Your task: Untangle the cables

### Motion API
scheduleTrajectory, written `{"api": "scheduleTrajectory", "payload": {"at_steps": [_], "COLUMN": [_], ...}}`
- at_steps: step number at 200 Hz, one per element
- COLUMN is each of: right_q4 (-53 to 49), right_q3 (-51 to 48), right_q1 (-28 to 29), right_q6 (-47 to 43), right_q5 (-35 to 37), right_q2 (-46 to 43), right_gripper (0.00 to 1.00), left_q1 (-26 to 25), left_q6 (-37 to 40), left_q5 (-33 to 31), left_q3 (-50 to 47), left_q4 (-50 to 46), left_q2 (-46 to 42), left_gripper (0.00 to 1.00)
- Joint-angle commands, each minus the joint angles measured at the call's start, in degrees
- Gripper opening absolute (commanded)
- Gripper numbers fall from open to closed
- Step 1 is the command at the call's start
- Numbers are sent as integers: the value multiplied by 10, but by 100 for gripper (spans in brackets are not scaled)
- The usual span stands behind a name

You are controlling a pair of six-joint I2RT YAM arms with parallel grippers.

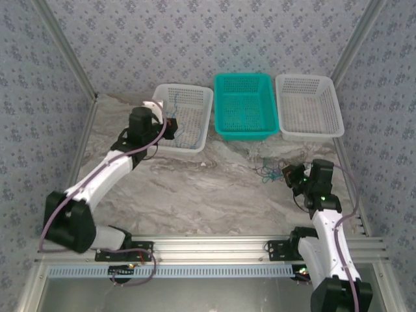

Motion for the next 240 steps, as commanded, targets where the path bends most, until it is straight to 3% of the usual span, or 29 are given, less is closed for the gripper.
{"api": "scheduleTrajectory", "payload": {"at_steps": [1, 14, 39, 55, 91, 134, 176, 210, 240], "right_q4": [-14, -14, -6, 3, 65, 146, 169, 210, 210], "right_q3": [38, 44, 55, 60, 61, 70, 96, 106, 120], "right_q1": [32, 49, 74, 92, 132, 166, 209, 224, 241], "right_q6": [-49, -54, -73, -91, -108, -129, -176, -175, -179], "right_q5": [0, 11, 5, -1, -14, -65, -91, -128, -128], "right_q2": [-23, -24, -16, -8, 4, 33, 51, 66, 70], "right_gripper": [0, 0, 0, 0, 0, 0, 0, 0, 0], "left_q1": [3, 3, 2, 1, -27, -117, -186, -187, -187], "left_q6": [23, 24, 12, 3, -52, -206, -272, -303, -360], "left_q5": [-18, -28, -31, -31, -19, -9, -15, 62, 88], "left_q3": [15, 17, 1, -1, -11, -41, -72, -114, -163], "left_q4": [11, 10, 21, 12, -11, -24, -28, 48, 203], "left_q2": [38, 58, 46, 21, -54, -96, -107, -72, -31], "left_gripper": [0, 8, 46, 54, 57, 62, 68, 68, 68]}}
